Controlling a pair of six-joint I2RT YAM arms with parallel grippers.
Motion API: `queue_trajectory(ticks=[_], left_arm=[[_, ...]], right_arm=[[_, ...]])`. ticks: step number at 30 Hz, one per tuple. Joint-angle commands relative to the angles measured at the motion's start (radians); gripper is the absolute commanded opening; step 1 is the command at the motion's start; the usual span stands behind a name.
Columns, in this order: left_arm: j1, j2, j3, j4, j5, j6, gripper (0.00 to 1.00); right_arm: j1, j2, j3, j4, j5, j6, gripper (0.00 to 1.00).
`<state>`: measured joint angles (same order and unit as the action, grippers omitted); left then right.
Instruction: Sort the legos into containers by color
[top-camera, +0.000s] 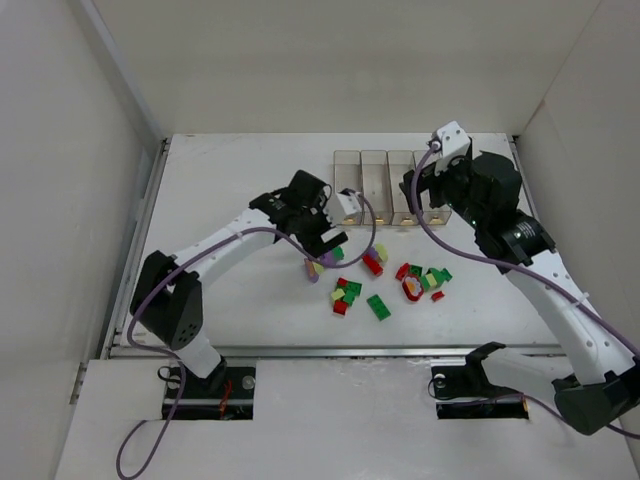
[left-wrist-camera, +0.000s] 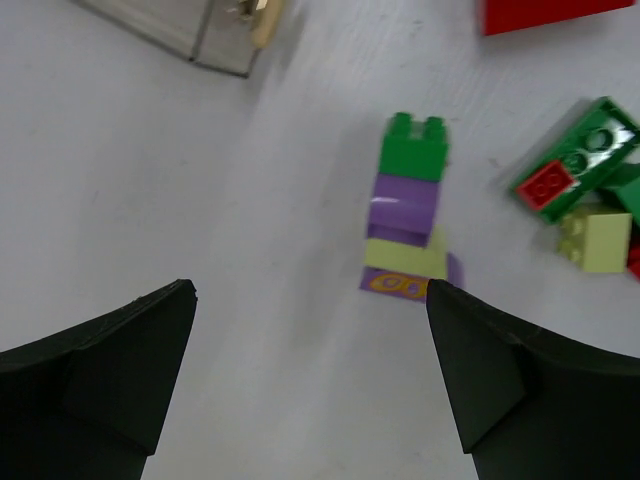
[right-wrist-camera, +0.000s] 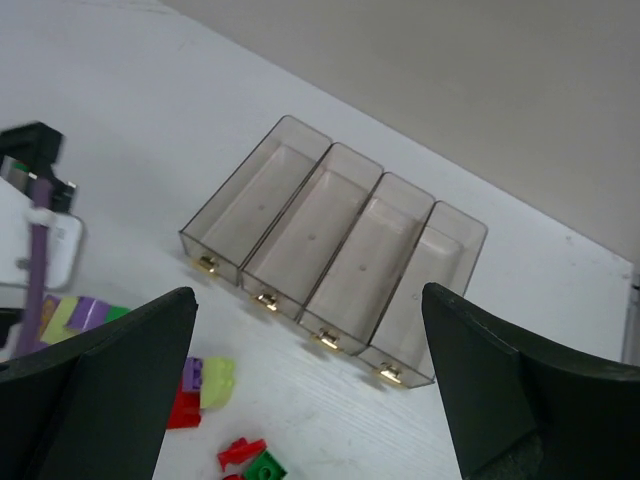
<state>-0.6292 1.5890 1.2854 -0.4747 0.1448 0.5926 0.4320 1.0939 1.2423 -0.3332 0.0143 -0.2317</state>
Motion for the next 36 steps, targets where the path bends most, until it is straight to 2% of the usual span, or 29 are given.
queue_trajectory(ticks=[1,4,9,18,19,22,27,31,32,33,36], left_arm=[[-0.050,0.041,-0.014,-0.010,0.070,-0.066,1.00],[-0.050,0.032,-0.066,0.022,0.162,-0.088,1.00],[-0.060,0.091,-0.087,0.073,0.161,-0.106,0.99],[-0.060,0.143,-0.087,0.119,0.145,-0.106,0.74],[-0.060,0.143,-0.098,0.137,0.135,-0.106,0.69],[-0.050,0.152,-0.119,0.156,0.124,-0.094,0.64],[-0.050,0.189,-0.100,0.156,0.150,-0.085,0.34],[-0.050,0.200,-0.089,0.137,0.160,-0.076,0.21],[-0.050,0.200,-0.089,0.137,0.170,-0.076,0.09],[-0.050,0.190,-0.080,0.137,0.170,-0.076,0.01],[-0.040,0.178,-0.069,0.110,0.157,-0.086,0.00]], right_arm=[[0.001,-0.049,-0.038,0.012,-0.111,0.046,0.99],[0.001,-0.074,-0.072,0.036,-0.123,0.057,0.99],[0.001,-0.083,-0.104,0.046,-0.123,0.057,0.99],[0.001,-0.074,-0.104,0.066,-0.132,0.057,0.99],[0.001,-0.074,-0.113,0.066,-0.142,0.057,0.99],[0.001,-0.074,-0.113,0.066,-0.142,0.048,0.99],[0.001,-0.065,-0.095,0.028,-0.142,0.048,0.99],[0.001,-0.094,-0.075,0.019,-0.132,0.048,0.99],[0.001,-0.103,-0.063,0.010,-0.132,0.048,0.99],[0.001,-0.112,-0.063,0.010,-0.122,0.048,0.99],[-0.009,-0.135,-0.037,0.010,-0.097,0.094,0.99]])
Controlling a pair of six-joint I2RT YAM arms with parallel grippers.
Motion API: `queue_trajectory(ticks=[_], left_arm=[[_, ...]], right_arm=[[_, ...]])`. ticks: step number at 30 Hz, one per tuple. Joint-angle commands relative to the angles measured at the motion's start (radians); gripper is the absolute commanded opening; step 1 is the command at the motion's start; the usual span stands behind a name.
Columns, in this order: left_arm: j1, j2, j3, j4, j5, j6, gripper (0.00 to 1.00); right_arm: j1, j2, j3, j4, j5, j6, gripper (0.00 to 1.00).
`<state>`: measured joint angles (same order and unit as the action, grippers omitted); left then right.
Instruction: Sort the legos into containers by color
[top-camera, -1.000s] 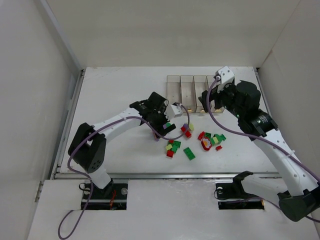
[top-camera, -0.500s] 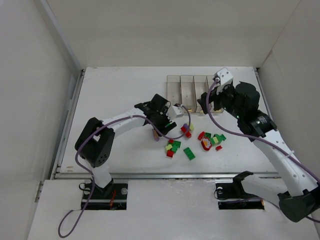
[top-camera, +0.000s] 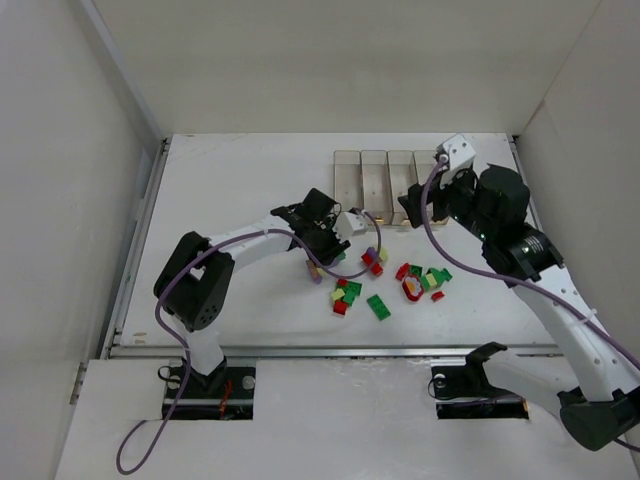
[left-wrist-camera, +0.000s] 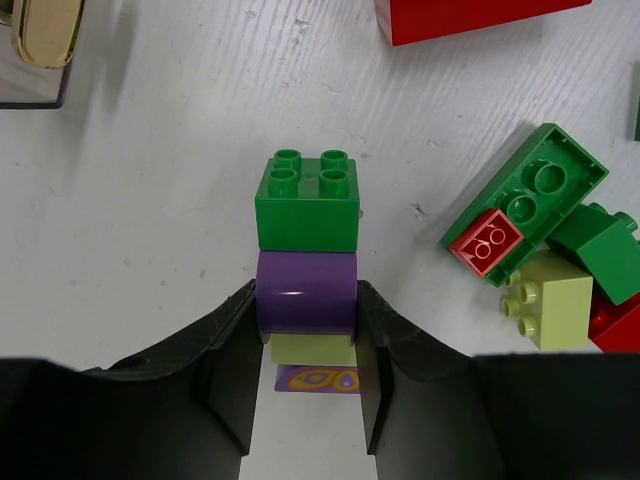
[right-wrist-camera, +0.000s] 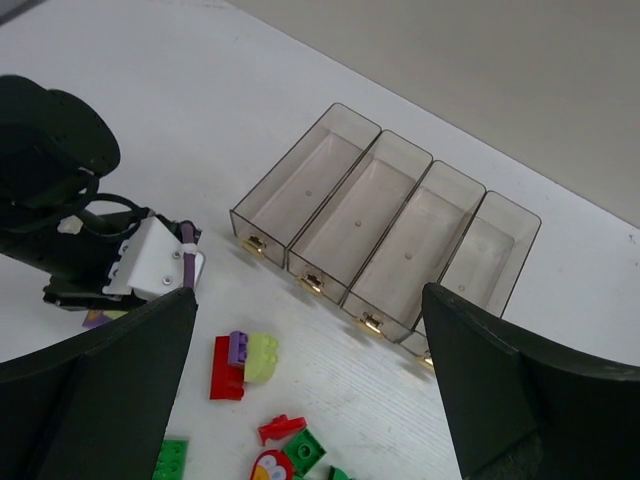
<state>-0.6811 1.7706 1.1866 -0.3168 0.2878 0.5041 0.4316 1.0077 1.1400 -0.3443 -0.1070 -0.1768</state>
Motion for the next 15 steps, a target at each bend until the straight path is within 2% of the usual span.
queue_trajectory(ticks=[1,4,5,6,9,11,15], left_arm=[[0.021,-0.003,0.040,-0.059,0.014,-0.007,0.00],[0.032,-0.069,0.077,-0.123,-0.008,-0.030,0.00],[0.032,-0.121,0.100,-0.155,-0.047,-0.030,0.00],[0.032,-0.122,0.100,-0.168,-0.062,-0.030,0.00],[0.032,-0.250,0.157,-0.177,-0.085,0.008,0.00],[0.032,-0.325,0.208,-0.177,-0.085,0.074,0.00],[0.032,-0.404,0.278,-0.148,-0.009,0.108,0.00]], right_arm=[[-0.008,-0.049,0.096,0.005,0.038,0.054,0.99],[-0.051,-0.014,0.193,-0.045,-0.026,0.146,0.99],[-0.062,0.023,0.299,-0.089,-0.099,0.186,0.99],[-0.071,0.044,0.355,-0.105,-0.100,0.201,0.99],[-0.082,0.126,0.536,-0.151,-0.239,0.226,0.99],[-0.082,0.140,0.570,-0.151,-0.292,0.259,0.99],[-0.082,0.137,0.471,-0.108,-0.463,0.313,0.99]])
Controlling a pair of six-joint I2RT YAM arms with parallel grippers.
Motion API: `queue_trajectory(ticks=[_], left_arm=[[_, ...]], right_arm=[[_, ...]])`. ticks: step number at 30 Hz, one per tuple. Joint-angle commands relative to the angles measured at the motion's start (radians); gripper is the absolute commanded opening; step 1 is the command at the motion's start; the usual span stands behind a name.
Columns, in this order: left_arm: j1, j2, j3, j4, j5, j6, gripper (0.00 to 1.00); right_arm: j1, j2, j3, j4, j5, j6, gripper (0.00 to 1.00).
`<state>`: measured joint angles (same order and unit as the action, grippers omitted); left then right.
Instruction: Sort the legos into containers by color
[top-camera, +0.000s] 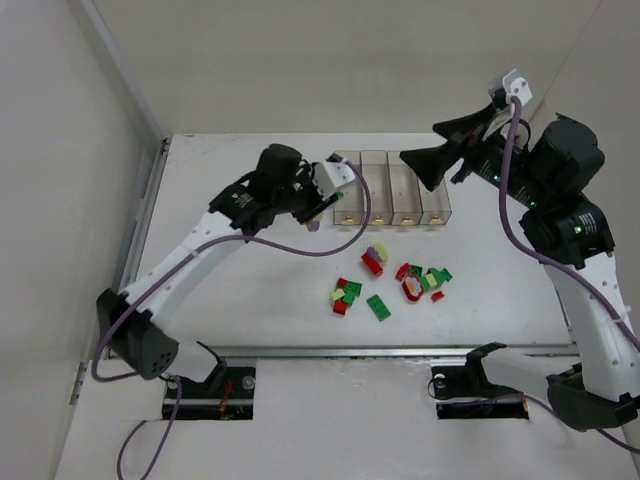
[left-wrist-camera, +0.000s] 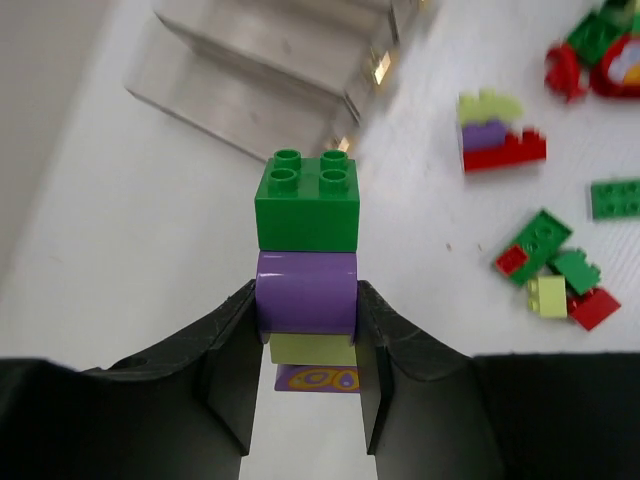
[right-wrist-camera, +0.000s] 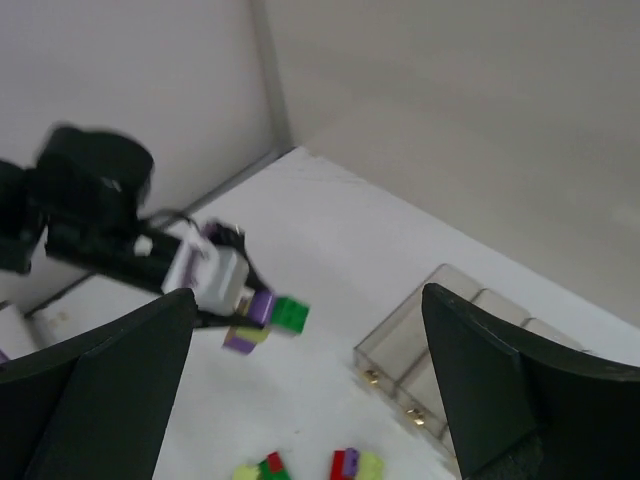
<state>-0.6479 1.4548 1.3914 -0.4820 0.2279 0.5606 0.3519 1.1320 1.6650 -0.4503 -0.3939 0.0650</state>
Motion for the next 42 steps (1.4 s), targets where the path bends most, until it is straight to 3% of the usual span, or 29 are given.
queue_trajectory(ticks=[1,6,9,12,16,23,32,33,36,37,39,40,42], left_arm=[[-0.001,-0.100,0.074,0.017,0.073,0.051,0.00],[-0.099,-0.203,0.009,0.049,0.106,0.065,0.00],[-0.119,-0.221,-0.002,0.063,0.106,0.026,0.00],[-0.137,-0.221,0.007,0.072,0.097,-0.001,0.00],[-0.150,-0.232,0.027,0.072,0.097,-0.001,0.00],[-0.150,-0.241,0.006,0.115,0.059,-0.001,0.00],[-0.150,-0.252,-0.014,0.134,0.031,-0.011,0.00],[-0.150,-0.252,-0.014,0.134,0.031,-0.011,0.00],[-0.150,-0.261,-0.023,0.143,0.031,-0.011,0.00],[-0.150,-0.261,-0.023,0.154,0.031,-0.033,0.00],[-0.150,-0.261,-0.034,0.163,0.031,-0.042,0.00],[-0.150,-0.270,-0.034,0.163,0.031,-0.056,0.00],[-0.150,-0.280,-0.064,0.163,0.010,-0.067,0.00]], right_arm=[[-0.002,0.012,-0.077,0.011,-0.204,0.108,0.99],[-0.002,0.025,-0.208,0.116,-0.354,0.194,0.79],[0.013,0.037,-0.232,0.150,-0.384,0.225,0.82],[0.079,0.037,-0.263,0.202,-0.298,0.263,0.85],[0.128,0.075,-0.263,0.211,-0.298,0.288,0.85],[0.147,0.112,-0.300,0.202,-0.249,0.309,0.76],[0.156,0.161,-0.321,0.203,-0.207,0.320,0.74],[0.156,0.161,-0.321,0.203,-0.207,0.320,0.71],[0.156,0.172,-0.321,0.225,-0.252,0.329,0.46],[0.156,0.181,-0.321,0.237,-0.263,0.329,0.32],[0.156,0.181,-0.330,0.248,-0.283,0.348,0.19],[0.156,0.181,-0.339,0.260,-0.295,0.348,0.07],[0.156,0.181,-0.340,0.260,-0.295,0.348,0.00]])
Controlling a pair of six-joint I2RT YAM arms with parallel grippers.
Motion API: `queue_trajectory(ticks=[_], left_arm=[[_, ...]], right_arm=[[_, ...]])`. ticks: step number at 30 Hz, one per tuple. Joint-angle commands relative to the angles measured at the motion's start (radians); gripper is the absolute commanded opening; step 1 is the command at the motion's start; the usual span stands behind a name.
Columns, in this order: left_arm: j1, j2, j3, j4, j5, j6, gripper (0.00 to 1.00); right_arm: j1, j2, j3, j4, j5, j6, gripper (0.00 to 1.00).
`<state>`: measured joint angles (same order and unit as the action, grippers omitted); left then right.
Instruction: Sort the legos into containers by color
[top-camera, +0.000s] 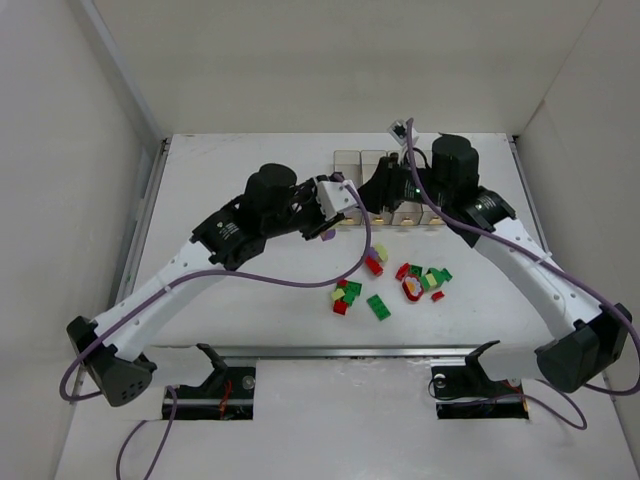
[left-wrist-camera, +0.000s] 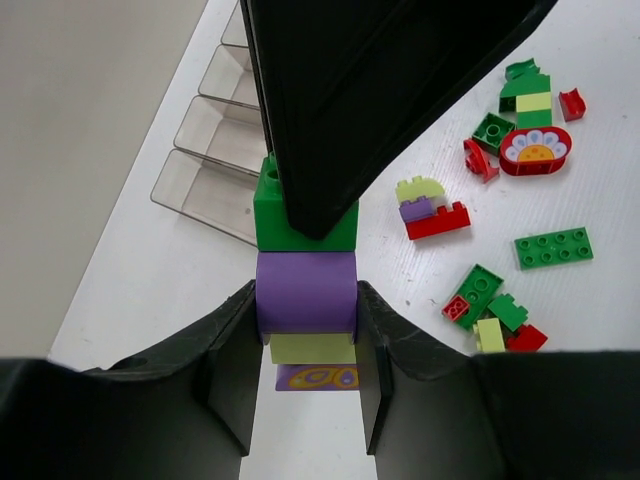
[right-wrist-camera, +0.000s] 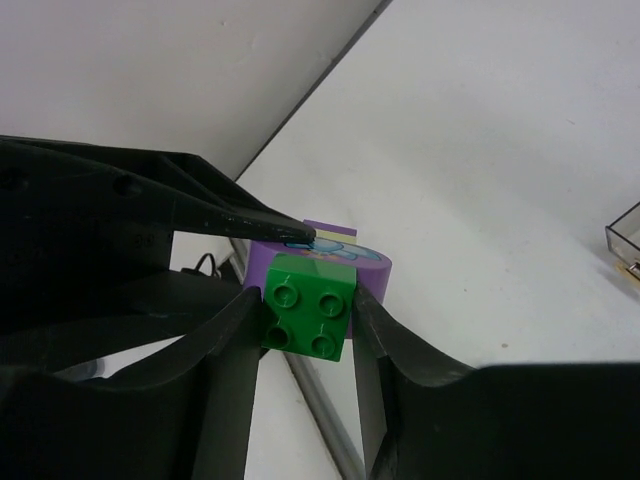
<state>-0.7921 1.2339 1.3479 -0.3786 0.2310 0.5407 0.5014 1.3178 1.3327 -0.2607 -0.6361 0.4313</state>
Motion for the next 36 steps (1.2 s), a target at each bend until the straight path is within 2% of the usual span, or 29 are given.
queue_trajectory(ticks=[1,4,10,14,18,22,26,29,30,32,34,36], left_arm=[[-0.006,-0.059,-0.032,0.060,-0.027,-0.059,0.00],[-0.006,-0.068,-0.091,0.070,-0.091,-0.108,0.00],[0.106,-0.103,-0.271,0.070,-0.081,-0.174,0.00],[0.137,-0.125,-0.346,0.070,-0.090,-0.186,0.00],[0.174,-0.125,-0.365,0.090,-0.090,-0.197,0.00],[0.226,-0.125,-0.365,0.102,-0.090,-0.229,0.00],[0.266,-0.125,-0.365,0.133,-0.081,-0.255,0.00],[0.292,-0.125,-0.365,0.144,-0.071,-0.268,0.00],[0.301,-0.125,-0.365,0.155,-0.071,-0.268,0.00],[0.301,-0.125,-0.365,0.155,-0.062,-0.268,0.00],[0.301,-0.125,-0.342,0.164,-0.062,-0.278,0.00],[0.301,-0.116,-0.316,0.164,-0.062,-0.288,0.00]], right_arm=[[0.006,-0.005,-0.007,0.071,-0.042,-0.019,0.00],[-0.004,-0.005,-0.027,0.080,0.030,-0.008,0.00],[-0.112,0.053,-0.038,0.118,0.211,0.103,0.00],[-0.124,0.200,0.045,0.141,0.222,0.103,0.00],[-0.124,0.450,0.156,0.141,0.286,0.069,0.00],[-0.135,0.653,0.295,0.141,0.286,0.034,0.00],[-0.144,0.761,0.387,0.141,0.254,0.024,0.12],[-0.153,0.791,0.417,0.132,0.254,0.015,0.31],[-0.153,0.801,0.418,0.132,0.254,0.015,0.47],[-0.153,0.801,0.427,0.132,0.239,0.015,0.61],[-0.153,0.801,0.427,0.132,0.227,0.015,0.72],[-0.153,0.775,0.427,0.132,0.249,0.004,0.76]])
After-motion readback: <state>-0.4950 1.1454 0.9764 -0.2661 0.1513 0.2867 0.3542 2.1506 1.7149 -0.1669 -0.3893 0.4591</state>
